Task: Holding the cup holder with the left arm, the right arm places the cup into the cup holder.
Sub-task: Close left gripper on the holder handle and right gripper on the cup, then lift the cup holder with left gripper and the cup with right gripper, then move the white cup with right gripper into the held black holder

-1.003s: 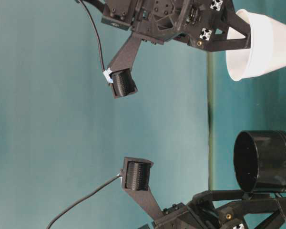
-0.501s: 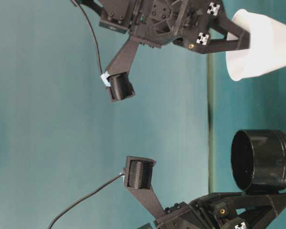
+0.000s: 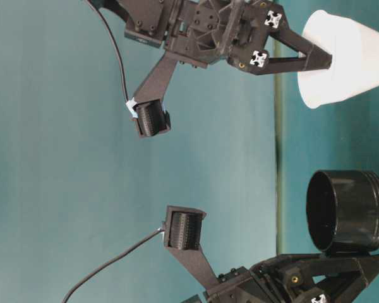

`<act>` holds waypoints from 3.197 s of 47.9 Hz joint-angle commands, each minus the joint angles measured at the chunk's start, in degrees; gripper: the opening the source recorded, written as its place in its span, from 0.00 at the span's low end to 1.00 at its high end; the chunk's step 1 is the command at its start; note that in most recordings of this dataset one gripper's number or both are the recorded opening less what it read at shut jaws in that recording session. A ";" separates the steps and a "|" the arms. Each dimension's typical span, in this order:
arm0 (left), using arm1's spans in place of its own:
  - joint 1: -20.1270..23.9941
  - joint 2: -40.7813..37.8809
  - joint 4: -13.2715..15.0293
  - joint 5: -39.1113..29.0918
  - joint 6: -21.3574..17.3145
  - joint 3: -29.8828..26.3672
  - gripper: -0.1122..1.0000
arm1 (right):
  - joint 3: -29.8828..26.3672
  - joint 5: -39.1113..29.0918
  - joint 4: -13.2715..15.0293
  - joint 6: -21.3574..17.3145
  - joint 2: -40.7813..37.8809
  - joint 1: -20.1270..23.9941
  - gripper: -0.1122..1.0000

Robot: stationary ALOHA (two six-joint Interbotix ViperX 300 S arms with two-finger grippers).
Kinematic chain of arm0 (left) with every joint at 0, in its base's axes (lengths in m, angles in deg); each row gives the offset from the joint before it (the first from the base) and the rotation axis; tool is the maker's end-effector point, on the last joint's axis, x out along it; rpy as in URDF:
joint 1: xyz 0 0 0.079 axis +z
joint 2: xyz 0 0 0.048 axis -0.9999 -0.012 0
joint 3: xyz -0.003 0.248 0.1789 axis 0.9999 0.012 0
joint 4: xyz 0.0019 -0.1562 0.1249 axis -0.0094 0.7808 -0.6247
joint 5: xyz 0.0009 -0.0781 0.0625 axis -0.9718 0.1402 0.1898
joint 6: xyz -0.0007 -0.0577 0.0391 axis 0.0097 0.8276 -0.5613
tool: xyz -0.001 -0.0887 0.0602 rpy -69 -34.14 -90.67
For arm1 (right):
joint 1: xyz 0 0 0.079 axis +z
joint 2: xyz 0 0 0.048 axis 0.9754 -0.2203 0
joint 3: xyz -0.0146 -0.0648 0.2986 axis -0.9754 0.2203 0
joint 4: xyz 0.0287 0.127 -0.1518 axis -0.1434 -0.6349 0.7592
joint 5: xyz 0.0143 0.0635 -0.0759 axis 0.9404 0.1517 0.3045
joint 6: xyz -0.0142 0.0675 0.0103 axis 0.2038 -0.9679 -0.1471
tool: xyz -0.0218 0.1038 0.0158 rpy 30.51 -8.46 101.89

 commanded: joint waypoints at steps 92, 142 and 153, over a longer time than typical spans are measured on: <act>-3.08 6.24 -0.18 17.23 0.62 0.88 0.34 | -14.94 -15.82 -5.27 -0.79 14.15 -2.64 0.13; -3.08 5.01 -0.09 20.74 0.53 0.18 0.34 | -15.64 -9.58 -8.53 -0.79 9.58 -0.53 0.13; -3.08 4.75 -0.09 20.74 0.53 -0.44 0.34 | -15.12 -7.82 -9.84 -0.70 7.82 -0.09 0.13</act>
